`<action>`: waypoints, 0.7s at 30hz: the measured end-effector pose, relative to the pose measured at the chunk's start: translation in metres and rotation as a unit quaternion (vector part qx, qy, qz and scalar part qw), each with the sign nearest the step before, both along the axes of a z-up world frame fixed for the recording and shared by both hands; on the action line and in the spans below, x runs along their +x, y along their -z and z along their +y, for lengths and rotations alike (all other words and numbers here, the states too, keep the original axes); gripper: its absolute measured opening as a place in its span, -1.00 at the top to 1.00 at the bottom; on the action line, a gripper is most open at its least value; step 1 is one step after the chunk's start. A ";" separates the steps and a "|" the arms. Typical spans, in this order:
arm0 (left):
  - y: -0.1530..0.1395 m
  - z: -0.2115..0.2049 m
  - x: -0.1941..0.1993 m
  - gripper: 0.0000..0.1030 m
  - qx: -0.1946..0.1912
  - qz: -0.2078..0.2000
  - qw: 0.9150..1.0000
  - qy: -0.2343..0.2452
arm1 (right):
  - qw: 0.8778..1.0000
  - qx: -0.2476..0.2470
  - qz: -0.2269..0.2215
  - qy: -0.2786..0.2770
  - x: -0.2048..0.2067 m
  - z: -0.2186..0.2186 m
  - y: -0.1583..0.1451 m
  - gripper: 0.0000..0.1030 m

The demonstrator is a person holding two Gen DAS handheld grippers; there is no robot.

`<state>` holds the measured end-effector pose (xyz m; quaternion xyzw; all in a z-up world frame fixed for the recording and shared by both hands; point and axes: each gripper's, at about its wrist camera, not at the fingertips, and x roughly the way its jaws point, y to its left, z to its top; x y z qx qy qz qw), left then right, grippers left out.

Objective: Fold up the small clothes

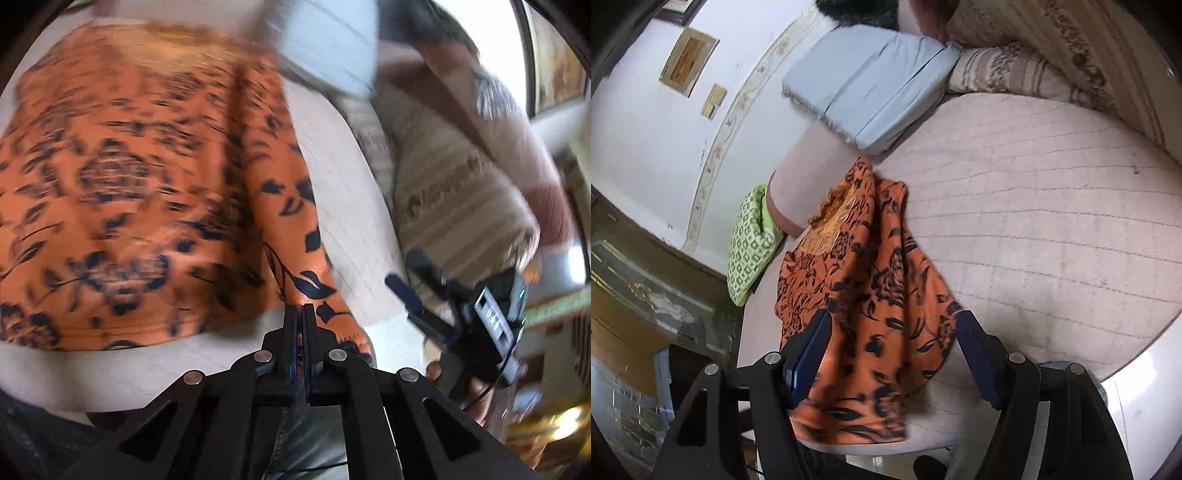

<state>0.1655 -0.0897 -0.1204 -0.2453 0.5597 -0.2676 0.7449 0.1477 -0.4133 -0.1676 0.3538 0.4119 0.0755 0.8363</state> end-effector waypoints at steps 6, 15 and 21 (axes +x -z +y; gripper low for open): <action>0.056 0.047 -0.002 0.98 0.038 0.059 0.996 -0.046 | 0.998 -0.016 0.023 -0.057 0.022 0.043 0.015 -0.40; 0.008 0.003 -0.002 0.16 0.105 -0.054 0.993 0.010 | 0.997 0.001 0.046 -0.060 0.057 0.049 0.032 -0.33; 0.004 -0.066 0.022 0.15 0.166 -0.109 0.977 0.080 | 0.998 -0.011 0.050 -0.035 0.075 0.023 0.027 -0.33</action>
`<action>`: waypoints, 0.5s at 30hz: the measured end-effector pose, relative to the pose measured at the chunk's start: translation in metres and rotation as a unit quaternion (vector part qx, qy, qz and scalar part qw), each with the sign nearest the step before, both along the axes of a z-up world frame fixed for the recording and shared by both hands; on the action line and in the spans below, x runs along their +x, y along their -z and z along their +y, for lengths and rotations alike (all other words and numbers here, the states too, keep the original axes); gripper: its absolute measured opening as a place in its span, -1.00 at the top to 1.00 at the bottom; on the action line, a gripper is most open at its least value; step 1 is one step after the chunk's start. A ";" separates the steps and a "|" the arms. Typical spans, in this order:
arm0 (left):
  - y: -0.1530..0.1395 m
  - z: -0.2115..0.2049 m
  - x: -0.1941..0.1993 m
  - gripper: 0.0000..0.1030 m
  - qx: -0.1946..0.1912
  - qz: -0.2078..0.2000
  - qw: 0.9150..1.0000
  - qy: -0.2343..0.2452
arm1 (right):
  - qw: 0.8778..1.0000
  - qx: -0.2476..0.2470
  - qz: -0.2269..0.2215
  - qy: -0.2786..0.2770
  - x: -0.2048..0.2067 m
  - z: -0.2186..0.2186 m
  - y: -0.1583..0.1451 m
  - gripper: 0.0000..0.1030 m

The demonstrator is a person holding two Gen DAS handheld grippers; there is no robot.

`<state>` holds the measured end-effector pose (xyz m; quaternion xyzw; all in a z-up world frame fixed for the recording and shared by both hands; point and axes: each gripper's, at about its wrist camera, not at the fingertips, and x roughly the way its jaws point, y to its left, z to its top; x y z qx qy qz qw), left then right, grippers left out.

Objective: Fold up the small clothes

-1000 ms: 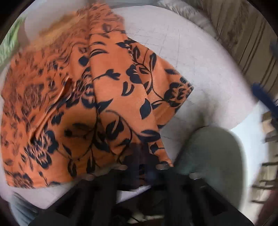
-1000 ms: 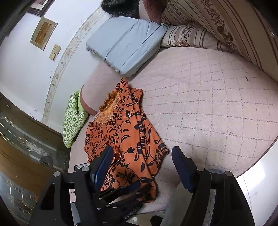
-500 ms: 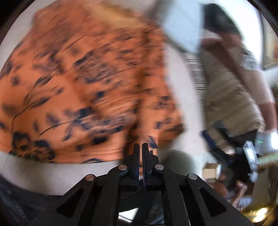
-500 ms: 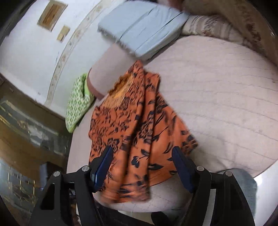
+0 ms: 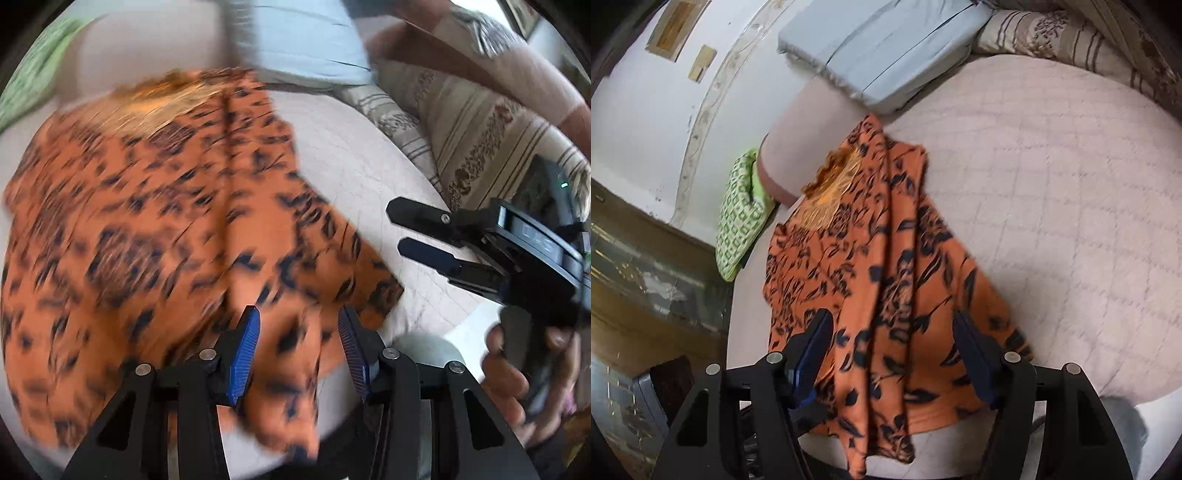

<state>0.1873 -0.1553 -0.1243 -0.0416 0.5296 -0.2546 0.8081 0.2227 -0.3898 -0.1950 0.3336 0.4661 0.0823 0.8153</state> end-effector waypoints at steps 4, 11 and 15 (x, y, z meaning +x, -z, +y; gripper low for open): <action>0.015 -0.042 0.046 0.15 0.068 -0.011 0.998 0.003 | 1.000 0.019 0.003 0.015 0.018 -0.015 0.006 -0.35; 0.047 -0.055 0.104 0.93 0.085 0.031 0.996 0.024 | 0.995 0.101 0.016 0.020 0.056 -0.016 0.035 -0.09; 0.023 -0.006 0.111 0.97 -0.022 0.053 0.998 -0.028 | 0.996 0.083 0.026 0.002 0.084 0.002 0.043 0.02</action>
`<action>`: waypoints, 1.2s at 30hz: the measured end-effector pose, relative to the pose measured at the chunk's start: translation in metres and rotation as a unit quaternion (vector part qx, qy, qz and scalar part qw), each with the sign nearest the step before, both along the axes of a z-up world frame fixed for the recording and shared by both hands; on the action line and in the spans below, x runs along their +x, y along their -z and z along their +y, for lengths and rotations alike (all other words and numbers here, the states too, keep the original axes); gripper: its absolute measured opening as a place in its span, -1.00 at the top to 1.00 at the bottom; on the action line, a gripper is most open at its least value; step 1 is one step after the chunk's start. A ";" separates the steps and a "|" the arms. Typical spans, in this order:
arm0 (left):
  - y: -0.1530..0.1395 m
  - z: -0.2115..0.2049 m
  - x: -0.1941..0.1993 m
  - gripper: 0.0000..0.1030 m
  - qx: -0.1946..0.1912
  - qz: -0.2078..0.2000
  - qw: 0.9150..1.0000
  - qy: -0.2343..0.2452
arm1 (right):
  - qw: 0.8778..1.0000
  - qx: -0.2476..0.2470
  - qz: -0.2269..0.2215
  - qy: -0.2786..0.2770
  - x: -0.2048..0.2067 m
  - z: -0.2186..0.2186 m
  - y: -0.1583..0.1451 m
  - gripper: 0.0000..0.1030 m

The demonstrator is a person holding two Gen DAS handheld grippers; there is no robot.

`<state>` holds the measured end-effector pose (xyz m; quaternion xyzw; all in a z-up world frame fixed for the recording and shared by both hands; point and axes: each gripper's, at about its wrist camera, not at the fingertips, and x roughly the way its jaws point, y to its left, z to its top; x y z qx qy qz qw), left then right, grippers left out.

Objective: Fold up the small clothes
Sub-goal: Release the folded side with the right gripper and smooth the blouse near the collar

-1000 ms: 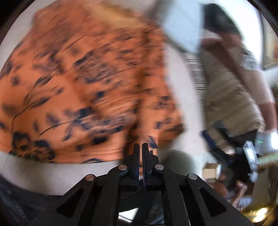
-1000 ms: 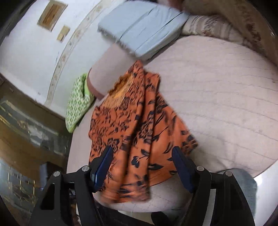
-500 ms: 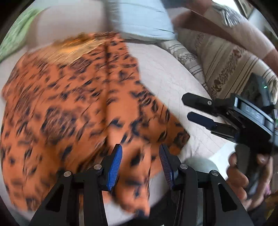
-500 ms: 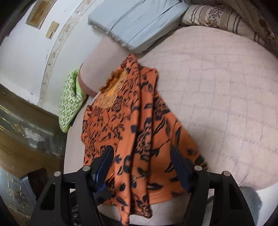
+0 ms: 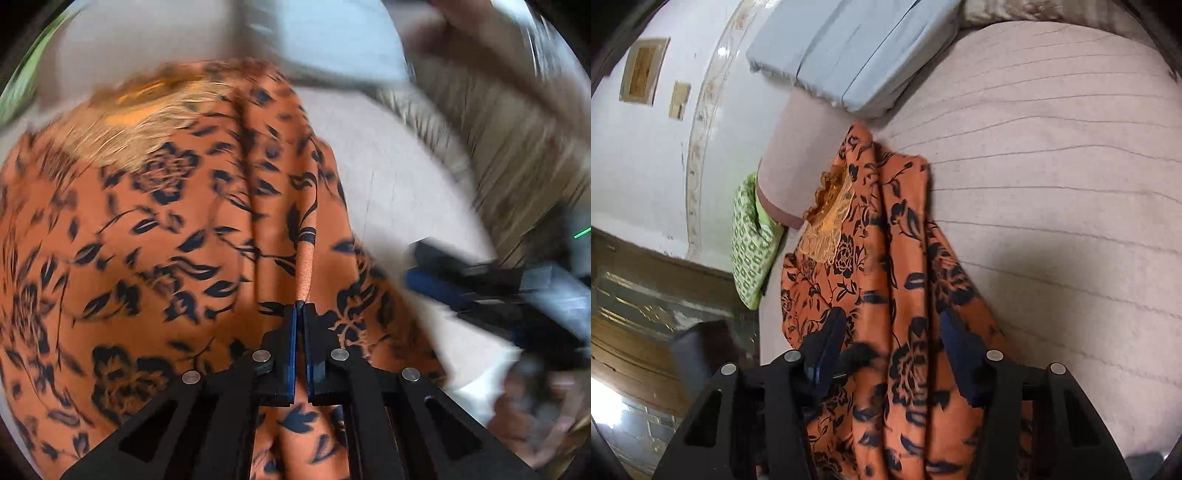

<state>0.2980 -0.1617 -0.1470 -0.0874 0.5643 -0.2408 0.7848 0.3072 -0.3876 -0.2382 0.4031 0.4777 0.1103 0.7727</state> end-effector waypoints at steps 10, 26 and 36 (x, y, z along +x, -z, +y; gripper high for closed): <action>0.046 0.115 0.016 0.95 -0.120 0.092 0.978 -0.145 | 0.998 -0.050 0.019 -0.028 0.043 0.035 0.042 0.92; -0.046 0.029 0.092 0.05 -0.057 -0.039 0.995 -0.068 | 0.999 -0.004 -0.047 0.012 0.126 -0.015 0.000 -0.22; -0.026 -0.074 0.249 -0.01 0.042 -0.003 0.999 -0.034 | 0.998 0.036 0.036 0.043 0.140 -0.032 0.055 -0.01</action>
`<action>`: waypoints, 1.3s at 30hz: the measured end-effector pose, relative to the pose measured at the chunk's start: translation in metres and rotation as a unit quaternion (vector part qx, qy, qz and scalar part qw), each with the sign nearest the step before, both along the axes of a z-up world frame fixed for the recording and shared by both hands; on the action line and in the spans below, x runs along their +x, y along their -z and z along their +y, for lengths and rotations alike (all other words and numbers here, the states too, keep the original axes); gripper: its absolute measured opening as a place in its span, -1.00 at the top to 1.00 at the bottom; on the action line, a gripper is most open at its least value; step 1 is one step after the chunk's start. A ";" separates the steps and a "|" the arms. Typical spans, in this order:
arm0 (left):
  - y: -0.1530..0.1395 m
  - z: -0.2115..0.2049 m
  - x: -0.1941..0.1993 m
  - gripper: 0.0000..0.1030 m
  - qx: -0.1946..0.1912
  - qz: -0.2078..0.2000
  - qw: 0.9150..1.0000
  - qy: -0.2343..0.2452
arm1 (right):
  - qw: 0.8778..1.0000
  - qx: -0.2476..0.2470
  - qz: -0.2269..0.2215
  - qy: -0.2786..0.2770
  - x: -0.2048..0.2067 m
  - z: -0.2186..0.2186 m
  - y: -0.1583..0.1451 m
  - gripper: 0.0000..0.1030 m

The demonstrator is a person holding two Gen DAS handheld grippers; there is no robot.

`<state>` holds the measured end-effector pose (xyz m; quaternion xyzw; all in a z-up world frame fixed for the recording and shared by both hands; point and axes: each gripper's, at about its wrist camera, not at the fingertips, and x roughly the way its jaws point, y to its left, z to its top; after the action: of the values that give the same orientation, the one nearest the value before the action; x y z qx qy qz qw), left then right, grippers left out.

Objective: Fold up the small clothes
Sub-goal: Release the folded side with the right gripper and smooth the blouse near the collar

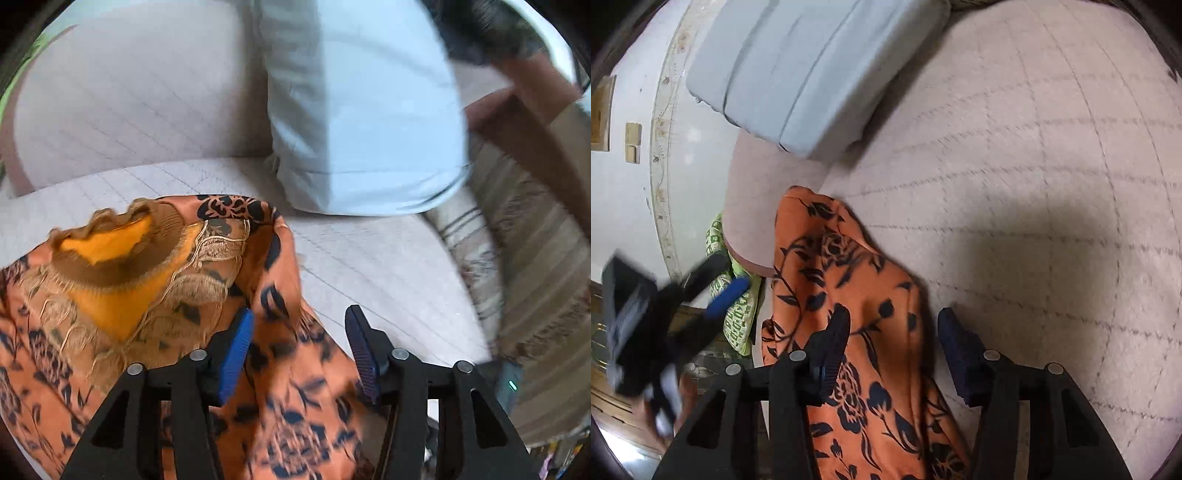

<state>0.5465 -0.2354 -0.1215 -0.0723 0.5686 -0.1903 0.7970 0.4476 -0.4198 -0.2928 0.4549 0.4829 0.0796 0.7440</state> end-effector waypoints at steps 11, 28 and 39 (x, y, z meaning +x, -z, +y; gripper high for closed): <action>0.013 -0.010 0.049 0.93 -0.059 -0.018 0.998 -0.010 | 0.998 0.039 -0.042 0.031 -0.006 -0.035 -0.005 0.90; -0.032 0.065 -0.050 -0.15 -0.062 -0.053 0.995 -0.054 | 0.992 -0.046 -0.111 0.035 -0.023 -0.050 -0.055 -0.14; 0.015 0.170 -0.331 -0.15 -0.051 0.016 0.989 -0.137 | 0.982 -0.090 -0.126 -0.109 -0.020 0.058 -0.127 -0.26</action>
<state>0.2159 -0.0652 -0.1365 -0.1931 0.5558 -0.1069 0.8015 0.4274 -0.3621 -0.1662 0.3166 0.4372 0.1735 0.8237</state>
